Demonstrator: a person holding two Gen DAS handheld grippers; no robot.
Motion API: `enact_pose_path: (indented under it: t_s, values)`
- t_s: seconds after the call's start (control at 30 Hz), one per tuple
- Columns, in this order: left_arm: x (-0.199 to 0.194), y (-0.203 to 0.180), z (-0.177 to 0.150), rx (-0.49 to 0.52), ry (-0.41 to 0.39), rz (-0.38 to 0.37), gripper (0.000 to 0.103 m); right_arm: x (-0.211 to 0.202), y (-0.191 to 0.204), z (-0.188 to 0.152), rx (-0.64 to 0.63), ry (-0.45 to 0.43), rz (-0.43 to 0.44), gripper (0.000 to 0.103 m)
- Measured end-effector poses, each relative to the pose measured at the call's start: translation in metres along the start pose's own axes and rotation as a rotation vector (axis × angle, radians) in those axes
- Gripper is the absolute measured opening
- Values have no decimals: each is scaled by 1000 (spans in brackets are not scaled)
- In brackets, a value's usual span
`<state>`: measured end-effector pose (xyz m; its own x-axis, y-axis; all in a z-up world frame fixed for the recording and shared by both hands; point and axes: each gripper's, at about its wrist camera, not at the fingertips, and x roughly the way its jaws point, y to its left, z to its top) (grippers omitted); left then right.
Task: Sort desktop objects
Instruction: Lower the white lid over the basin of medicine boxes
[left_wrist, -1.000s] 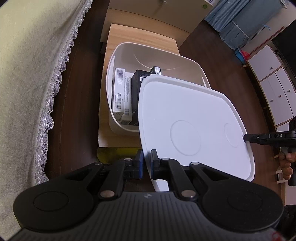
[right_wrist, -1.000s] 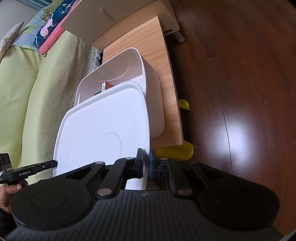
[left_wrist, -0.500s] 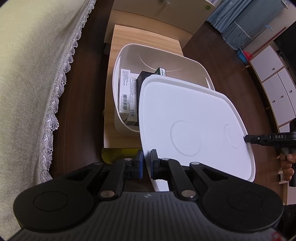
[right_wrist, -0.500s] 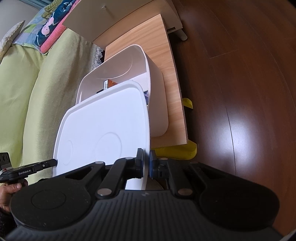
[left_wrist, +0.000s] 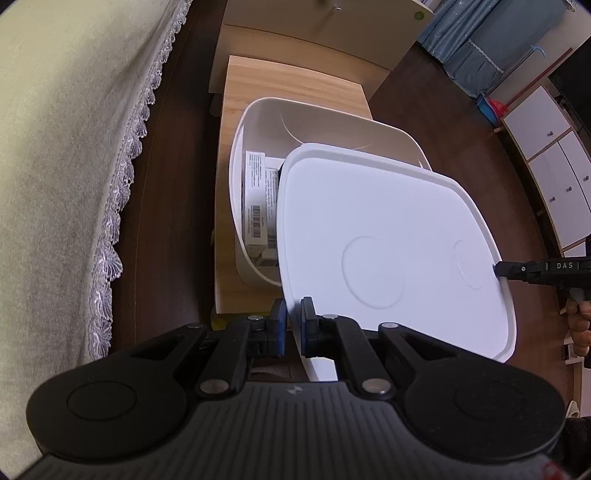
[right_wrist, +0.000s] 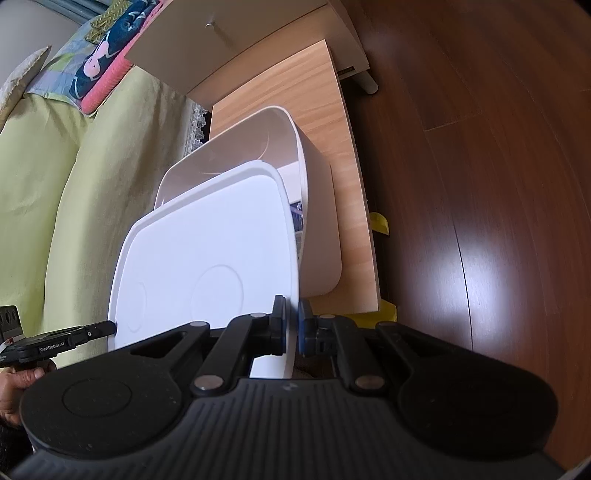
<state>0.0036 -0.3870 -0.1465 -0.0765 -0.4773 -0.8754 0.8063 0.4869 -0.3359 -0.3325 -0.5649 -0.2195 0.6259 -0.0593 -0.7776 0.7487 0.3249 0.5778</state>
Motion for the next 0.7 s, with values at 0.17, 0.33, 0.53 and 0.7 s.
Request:
enact_pose_path:
  t_s: [0.17, 0.33, 0.53, 0.7]
  values:
    - [5, 2, 8, 6, -2, 0, 4, 4, 1, 7, 3, -11, -4, 7]
    - [12, 6, 17, 2, -6, -3, 4, 9, 2, 15, 5, -22, -9, 7]
    - [21, 10, 28, 3, -1, 0, 4, 16, 5, 27, 1, -31, -16, 7]
    - [27, 15, 37, -1, 6, 3, 4, 22, 8, 37, -3, -37, -22, 7]
